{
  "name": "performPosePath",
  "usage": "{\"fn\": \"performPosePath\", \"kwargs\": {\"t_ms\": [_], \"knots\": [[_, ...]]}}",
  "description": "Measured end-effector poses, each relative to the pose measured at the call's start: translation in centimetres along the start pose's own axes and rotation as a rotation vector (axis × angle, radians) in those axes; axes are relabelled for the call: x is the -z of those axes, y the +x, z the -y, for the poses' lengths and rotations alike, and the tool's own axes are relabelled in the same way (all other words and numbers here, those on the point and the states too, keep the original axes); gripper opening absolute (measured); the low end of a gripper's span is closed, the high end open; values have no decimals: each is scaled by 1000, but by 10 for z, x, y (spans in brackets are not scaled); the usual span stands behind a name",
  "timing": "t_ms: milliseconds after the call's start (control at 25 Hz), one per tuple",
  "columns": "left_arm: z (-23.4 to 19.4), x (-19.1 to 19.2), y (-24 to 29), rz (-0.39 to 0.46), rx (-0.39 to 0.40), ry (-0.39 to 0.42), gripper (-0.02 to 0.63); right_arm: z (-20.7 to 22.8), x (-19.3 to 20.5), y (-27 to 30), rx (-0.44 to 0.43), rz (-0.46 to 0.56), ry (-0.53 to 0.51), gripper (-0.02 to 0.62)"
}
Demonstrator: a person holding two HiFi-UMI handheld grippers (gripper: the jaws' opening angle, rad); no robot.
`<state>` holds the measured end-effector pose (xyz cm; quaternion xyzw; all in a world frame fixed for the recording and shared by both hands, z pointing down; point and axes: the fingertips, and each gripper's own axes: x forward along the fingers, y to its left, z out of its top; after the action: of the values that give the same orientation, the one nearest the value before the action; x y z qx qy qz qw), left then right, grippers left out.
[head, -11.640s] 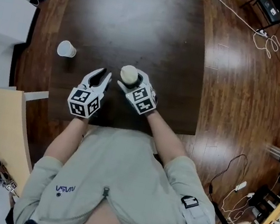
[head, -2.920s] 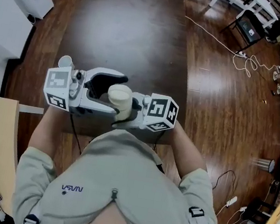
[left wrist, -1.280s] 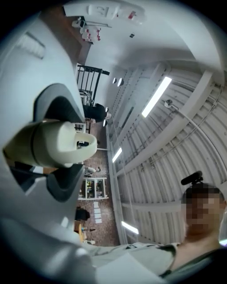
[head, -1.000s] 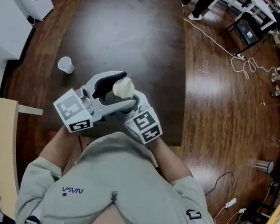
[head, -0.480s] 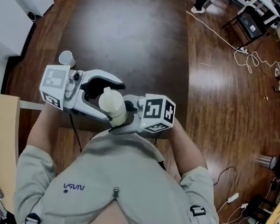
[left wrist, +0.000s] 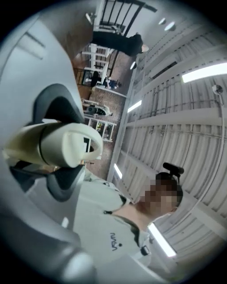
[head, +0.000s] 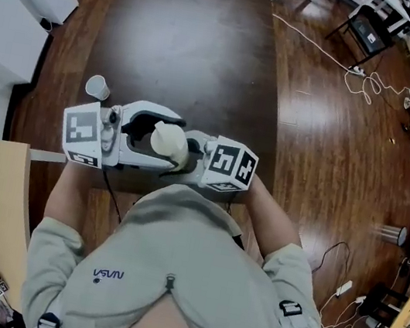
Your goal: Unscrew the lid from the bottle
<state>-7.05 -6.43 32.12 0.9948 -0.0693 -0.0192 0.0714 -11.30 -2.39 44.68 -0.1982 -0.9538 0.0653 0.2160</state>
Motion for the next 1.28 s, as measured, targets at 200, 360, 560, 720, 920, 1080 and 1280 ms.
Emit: {"fn": "performPosePath", "kwargs": {"t_ms": [200,360,560,720,920,1080,1280], "knots": [[-26,6,13,-37,-358,191,305,68,5,-15,575,34,-35,304],[-34,8,29,31,-521,203,304,90,11,-27,788,84,-8,304],[-38,11,27,54,-567,143,304,89,17,-26,769,86,-3,304],[-33,-9,21,111,-593,151,304,90,21,-22,755,47,-12,304],[-30,-37,5,168,-646,207,304,97,38,-27,779,40,23,304],[-38,-33,-22,157,-712,257,304,107,50,-36,816,51,57,304],[-51,-18,-45,170,-792,211,304,119,67,-50,860,60,90,304]]}}
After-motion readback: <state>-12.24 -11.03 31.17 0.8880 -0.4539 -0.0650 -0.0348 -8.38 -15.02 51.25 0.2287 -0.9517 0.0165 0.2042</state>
